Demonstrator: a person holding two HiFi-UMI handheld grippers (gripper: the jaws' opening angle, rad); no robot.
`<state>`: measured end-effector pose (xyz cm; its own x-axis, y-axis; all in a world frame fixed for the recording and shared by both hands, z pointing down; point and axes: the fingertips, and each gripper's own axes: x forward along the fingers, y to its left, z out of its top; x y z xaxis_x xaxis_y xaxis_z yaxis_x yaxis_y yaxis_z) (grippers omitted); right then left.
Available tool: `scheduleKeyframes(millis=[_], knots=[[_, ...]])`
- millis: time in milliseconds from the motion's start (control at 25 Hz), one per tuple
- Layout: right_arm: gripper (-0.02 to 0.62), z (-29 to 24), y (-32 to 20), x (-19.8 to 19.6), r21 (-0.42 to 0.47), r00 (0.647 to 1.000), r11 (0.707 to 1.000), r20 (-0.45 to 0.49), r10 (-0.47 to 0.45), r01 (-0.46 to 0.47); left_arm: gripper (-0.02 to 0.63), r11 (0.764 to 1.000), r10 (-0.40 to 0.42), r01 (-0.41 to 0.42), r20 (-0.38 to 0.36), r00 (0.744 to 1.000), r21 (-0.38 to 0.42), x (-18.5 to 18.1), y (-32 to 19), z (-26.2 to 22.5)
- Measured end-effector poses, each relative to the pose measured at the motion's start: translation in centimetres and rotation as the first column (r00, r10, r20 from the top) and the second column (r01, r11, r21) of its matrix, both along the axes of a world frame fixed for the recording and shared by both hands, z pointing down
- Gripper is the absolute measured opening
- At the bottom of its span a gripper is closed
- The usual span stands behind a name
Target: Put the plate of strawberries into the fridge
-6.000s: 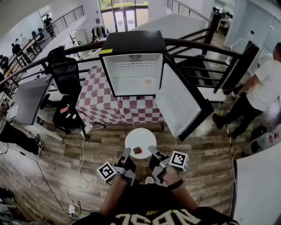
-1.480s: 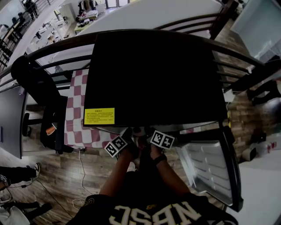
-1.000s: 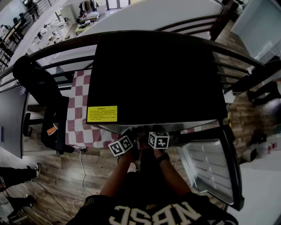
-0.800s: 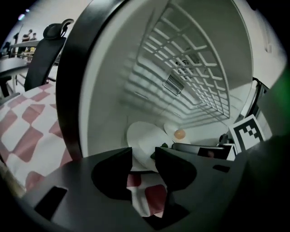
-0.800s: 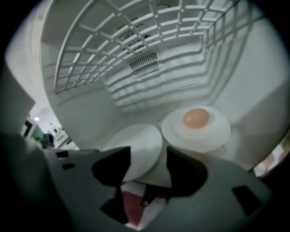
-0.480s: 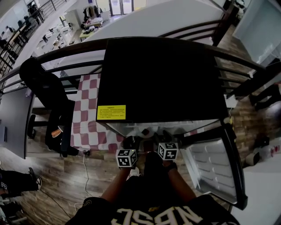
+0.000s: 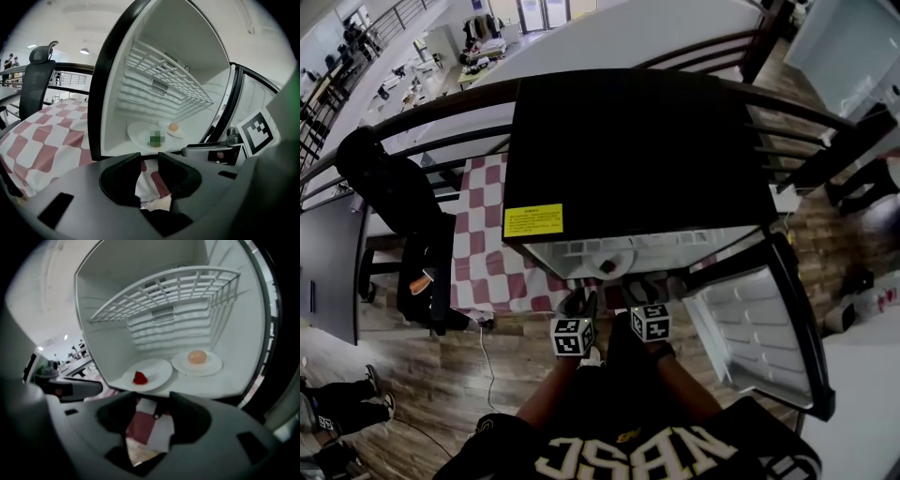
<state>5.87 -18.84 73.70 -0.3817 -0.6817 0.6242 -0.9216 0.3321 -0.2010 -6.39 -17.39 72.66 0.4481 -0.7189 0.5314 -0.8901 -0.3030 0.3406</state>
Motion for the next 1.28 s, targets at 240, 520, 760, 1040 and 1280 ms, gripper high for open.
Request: scheduleKeyframes(millis=[240,520,760,1040,1280], knots=[[0.141,0.1,0.5,-1.0,0.018,0.998,1.000,-0.051,-0.025,0.026,0.048,1.000,0.026,-0.026,0.045,0.999,-0.002,0.9,-0.1,1.3],[0.060,1.1,-0.3,-2.2,0.033,0.997,0.998,-0.046,-0.058,0.059,0.020,0.998,0.057,-0.056,0.070,0.996,-0.017,2.1,-1.1,2.5],[0.046,1.8,-1.7,-3.1,0.036,0.996,0.995,-0.028,-0.087,0.088,0.020,0.997,0.064,-0.061,0.080,0.995,-0.039,2.8,-2.5,3.7],[0.044,1.9,-2.4,-3.5,0.026,0.995,0.995,-0.013,-0.096,0.096,0.020,0.997,0.061,-0.057,0.077,0.995,-0.052,3.0,-4.0,3.8],[0.038,1.8,-3.4,-3.4,0.012,0.995,0.995,-0.016,-0.101,0.101,0.020,0.996,0.057,-0.050,0.093,0.994,-0.075,2.9,-4.7,4.5]])
